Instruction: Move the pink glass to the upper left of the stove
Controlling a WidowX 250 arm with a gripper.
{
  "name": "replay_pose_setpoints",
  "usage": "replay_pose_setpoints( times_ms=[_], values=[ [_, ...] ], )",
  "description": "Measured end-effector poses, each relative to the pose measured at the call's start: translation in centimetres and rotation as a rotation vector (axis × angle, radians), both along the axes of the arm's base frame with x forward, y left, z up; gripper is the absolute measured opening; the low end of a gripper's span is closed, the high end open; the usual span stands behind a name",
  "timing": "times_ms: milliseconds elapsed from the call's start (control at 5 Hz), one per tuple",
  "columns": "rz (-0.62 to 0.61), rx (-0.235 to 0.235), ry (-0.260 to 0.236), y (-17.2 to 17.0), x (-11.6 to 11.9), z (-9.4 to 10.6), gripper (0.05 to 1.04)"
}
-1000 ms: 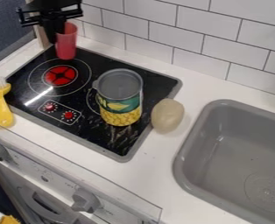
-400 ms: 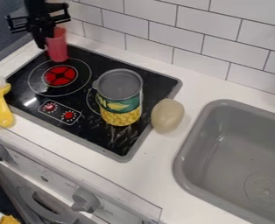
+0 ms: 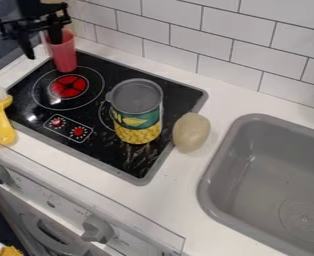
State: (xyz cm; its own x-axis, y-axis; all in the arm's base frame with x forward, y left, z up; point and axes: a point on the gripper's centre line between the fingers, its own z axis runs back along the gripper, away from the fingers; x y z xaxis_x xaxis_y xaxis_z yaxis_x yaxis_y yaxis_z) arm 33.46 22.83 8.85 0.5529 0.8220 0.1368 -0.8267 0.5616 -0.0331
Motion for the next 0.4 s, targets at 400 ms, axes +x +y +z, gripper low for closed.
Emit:
replay_pose_setpoints(
  times_ms=[400],
  values=[
    [-0.014, 0.024, -0.083, -0.2, -0.3, 4.3, 1.008]
  ],
)
